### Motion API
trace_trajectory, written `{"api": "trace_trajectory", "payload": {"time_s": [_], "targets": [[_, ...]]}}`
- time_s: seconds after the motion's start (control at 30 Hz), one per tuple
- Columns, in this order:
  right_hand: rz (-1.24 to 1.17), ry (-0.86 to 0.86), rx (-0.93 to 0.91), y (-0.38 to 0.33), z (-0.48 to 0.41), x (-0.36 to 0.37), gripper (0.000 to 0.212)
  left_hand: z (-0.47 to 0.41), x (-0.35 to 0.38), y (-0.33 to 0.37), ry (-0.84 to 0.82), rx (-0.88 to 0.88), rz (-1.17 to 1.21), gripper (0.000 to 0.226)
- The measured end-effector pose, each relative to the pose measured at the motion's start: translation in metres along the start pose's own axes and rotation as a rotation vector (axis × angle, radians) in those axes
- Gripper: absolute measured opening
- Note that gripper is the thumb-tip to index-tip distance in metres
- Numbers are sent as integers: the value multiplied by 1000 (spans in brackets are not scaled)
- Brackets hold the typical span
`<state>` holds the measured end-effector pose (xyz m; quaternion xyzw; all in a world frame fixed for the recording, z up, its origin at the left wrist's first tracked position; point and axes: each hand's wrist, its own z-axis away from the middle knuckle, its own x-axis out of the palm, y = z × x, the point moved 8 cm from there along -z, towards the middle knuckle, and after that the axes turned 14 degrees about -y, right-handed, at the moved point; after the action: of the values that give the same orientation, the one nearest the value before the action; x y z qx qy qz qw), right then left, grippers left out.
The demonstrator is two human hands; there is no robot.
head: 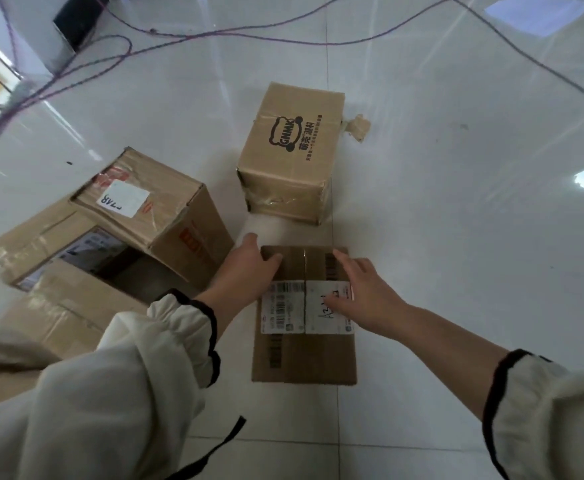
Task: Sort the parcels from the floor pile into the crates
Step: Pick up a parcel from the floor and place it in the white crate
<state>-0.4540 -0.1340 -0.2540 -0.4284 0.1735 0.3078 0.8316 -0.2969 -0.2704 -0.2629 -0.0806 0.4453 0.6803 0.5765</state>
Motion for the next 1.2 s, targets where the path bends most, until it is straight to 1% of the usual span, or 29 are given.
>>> {"api": "trace_trajectory", "payload": {"time_s": [0.1, 0.17, 0.23, 0.3, 0.37, 0.4, 0.43, 0.47, 0.5, 0.53, 0.57, 0.6, 0.63, 0.73, 0.77, 0.8, 0.87, 0.9, 0.93, 1.03, 1.1, 1.2], "targets": [[119, 46, 122, 15, 11, -2, 87, -6, 9, 23, -13, 97, 17, 61], [232, 132, 198, 19, 18, -10, 81, -9, 17, 41, -74, 191, -7, 62], [292, 250, 246, 23, 24, -24, 73, -8, 20, 50, -136, 258, -35, 65], [221, 380, 235, 28, 30, -39, 60, -5, 9, 44, -119, 254, -22, 62], [97, 427, 199, 33, 26, -44, 51, 2, -8, 26, -20, 140, -73, 55], [33, 405, 190, 36, 21, -42, 51, 6, -14, 14, -2, 33, -152, 50], [-27, 377, 185, 37, 17, -38, 50, 11, -14, 1, -42, -90, -228, 48], [-59, 362, 184, 37, 14, -33, 45, 18, -10, -14, -116, -211, -254, 50], [-52, 370, 189, 35, 12, -30, 41, 26, -4, -29, -199, -322, -207, 55], [-18, 387, 201, 33, 12, -28, 40, 34, 1, -40, -262, -398, -114, 58], [20, 397, 217, 31, 12, -26, 41, 38, 4, -47, -276, -428, -41, 60], [50, 387, 234, 30, 12, -24, 42, 37, 3, -49, -268, -416, -9, 62], [70, 363, 247, 30, 11, -21, 42, 32, 1, -47, -243, -359, -18, 63], [73, 262, 265, 34, 8, -11, 39, 18, -8, -30, -86, -115, -53, 51], [37, 237, 255, 37, 8, -9, 38, 16, -8, -30, -63, -92, -6, 52], [-14, 210, 245, 41, 8, -8, 39, 14, -4, -35, -77, -118, 71, 55], [-154, 161, 237, 48, 9, -3, 42, 15, 11, -50, -163, -232, 221, 56], [-225, 147, 238, 51, 10, -1, 43, 15, 17, -55, -181, -260, 263, 55], [-278, 143, 238, 53, 10, 2, 43, 13, 19, -57, -172, -257, 273, 54], [-410, 133, 233, 56, 10, 7, 43, 7, 14, -50, -78, -171, 158, 51], [-546, 100, 240, 60, 10, 11, 44, 6, 15, -52, -53, -138, 123, 52], [-669, 46, 250, 66, 10, 15, 46, 8, 25, -63, -28, -117, 174, 57]]}}
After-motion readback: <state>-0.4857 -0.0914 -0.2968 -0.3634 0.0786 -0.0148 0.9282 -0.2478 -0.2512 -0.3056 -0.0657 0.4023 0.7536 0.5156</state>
